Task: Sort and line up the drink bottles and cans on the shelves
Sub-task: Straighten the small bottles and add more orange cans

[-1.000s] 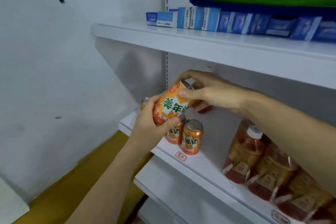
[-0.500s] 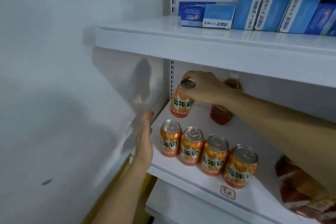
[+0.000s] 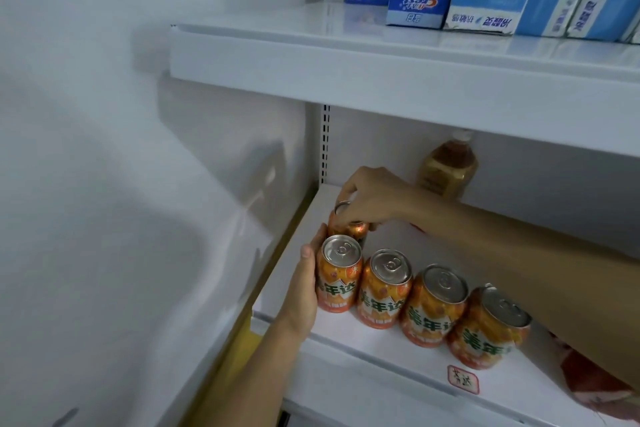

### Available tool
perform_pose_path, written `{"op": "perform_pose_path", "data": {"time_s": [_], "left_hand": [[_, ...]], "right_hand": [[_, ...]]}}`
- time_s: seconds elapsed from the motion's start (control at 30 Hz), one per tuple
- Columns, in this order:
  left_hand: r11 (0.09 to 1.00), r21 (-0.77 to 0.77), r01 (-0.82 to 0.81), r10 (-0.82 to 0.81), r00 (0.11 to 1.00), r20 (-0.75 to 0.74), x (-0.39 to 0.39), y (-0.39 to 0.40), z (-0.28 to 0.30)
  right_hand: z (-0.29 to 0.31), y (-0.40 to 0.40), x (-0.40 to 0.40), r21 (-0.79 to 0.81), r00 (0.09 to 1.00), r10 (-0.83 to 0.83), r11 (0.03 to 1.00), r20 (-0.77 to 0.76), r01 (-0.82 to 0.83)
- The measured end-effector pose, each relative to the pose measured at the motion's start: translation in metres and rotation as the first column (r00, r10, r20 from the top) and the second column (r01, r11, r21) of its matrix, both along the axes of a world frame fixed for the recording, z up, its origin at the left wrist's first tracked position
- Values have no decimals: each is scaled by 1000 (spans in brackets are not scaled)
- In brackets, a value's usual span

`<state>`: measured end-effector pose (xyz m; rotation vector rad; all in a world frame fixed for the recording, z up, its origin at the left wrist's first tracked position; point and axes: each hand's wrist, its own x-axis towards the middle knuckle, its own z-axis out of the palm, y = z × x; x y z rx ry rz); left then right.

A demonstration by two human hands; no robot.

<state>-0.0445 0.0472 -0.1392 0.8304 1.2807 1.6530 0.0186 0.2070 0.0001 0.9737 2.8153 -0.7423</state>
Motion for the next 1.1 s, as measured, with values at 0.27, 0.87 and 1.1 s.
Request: {"op": "perform_pose_path", "data": {"time_s": [0.27, 0.87, 1.1], "left_hand": [[998, -53, -17, 17, 1000, -2, -4, 3, -13], [997, -78, 1, -6, 998, -68, -1, 0, -4], [997, -82, 15, -16, 1000, -19, 1, 1, -6]], "right_hand": [[0, 3, -6, 11, 996, 76, 997, 55, -76], [2, -4, -1, -16, 995, 55, 998, 78, -54], [0, -8, 1, -8, 998, 36, 999, 52, -36]]}}
